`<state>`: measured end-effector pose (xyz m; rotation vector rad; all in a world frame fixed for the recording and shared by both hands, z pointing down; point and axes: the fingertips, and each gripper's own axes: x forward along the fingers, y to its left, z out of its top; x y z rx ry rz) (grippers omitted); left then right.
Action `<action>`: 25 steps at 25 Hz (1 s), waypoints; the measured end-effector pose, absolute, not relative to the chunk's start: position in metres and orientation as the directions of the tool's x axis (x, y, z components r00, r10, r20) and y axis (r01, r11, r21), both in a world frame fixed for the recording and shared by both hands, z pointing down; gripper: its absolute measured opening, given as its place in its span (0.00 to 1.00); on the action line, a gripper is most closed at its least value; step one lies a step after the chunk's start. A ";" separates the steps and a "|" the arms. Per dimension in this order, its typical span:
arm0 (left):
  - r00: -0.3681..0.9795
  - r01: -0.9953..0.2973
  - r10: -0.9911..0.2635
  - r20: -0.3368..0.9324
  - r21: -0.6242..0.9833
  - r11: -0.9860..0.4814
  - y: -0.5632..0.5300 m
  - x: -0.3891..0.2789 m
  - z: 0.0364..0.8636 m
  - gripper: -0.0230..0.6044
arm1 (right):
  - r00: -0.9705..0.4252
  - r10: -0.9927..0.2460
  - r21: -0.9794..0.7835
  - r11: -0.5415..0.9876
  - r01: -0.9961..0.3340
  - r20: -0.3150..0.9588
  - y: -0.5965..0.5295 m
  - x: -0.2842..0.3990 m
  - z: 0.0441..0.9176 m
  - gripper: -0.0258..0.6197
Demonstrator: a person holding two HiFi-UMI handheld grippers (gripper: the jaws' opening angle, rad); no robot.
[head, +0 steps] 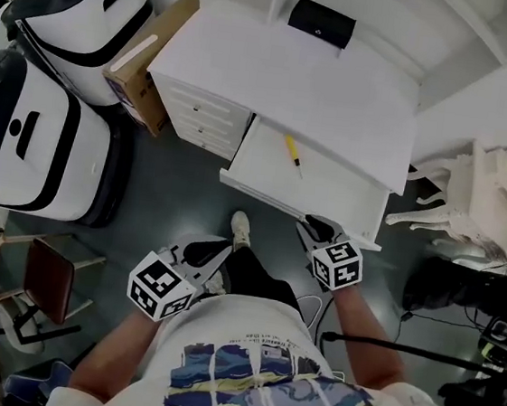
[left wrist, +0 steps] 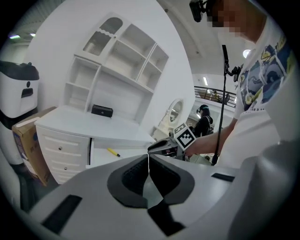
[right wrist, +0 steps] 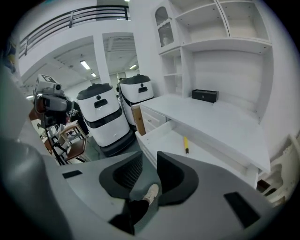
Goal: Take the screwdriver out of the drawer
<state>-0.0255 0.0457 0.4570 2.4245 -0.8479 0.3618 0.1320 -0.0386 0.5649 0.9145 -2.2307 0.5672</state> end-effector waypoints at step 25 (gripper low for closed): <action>0.595 -0.802 -0.577 0.559 0.365 -0.473 -0.130 -0.059 0.454 0.06 | -0.366 -0.251 -0.095 0.697 -0.711 0.896 -0.247 0.123 0.788 0.28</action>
